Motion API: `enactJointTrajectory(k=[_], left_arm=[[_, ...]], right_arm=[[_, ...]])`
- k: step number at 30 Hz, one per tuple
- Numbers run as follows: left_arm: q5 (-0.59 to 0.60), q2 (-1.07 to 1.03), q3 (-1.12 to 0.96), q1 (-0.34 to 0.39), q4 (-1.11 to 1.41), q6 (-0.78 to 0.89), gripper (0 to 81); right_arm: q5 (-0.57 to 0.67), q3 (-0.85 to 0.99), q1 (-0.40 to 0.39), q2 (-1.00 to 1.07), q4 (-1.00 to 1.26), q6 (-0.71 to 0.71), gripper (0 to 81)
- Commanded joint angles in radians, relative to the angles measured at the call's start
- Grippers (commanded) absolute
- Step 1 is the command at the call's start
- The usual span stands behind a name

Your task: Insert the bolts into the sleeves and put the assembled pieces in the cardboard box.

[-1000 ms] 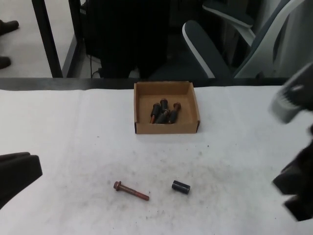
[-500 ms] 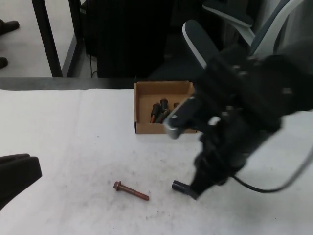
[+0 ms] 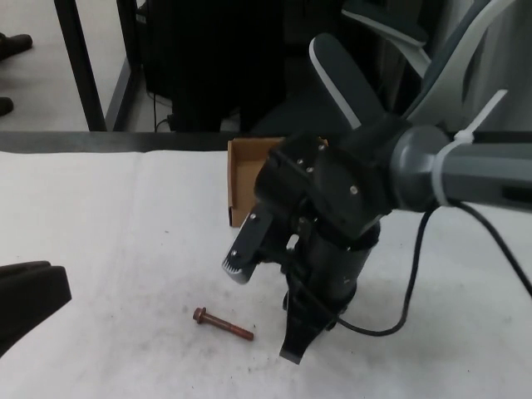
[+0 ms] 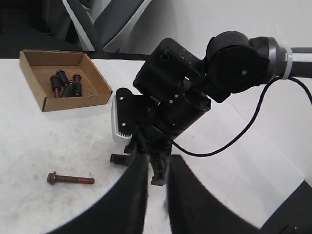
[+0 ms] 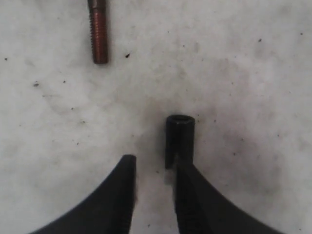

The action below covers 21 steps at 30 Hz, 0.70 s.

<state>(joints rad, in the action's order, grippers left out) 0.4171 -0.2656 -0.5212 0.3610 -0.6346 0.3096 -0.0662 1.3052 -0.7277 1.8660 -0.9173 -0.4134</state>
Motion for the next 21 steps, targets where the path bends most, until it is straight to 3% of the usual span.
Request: enactJointTrajectory(k=[1, 21], left_arm=[[-0.005, 0.007, -0.001, 0.0, 0.003, -0.003, 14.3], [-0.005, 0.007, -0.001, 0.0, 0.003, -0.003, 14.3]], right_arm=[[-0.004, 0.012, -0.001, 0.02, 0.08, -0.016, 25.9], [-0.041, 0.008, -0.001, 0.043, 0.061, -0.016, 25.9]])
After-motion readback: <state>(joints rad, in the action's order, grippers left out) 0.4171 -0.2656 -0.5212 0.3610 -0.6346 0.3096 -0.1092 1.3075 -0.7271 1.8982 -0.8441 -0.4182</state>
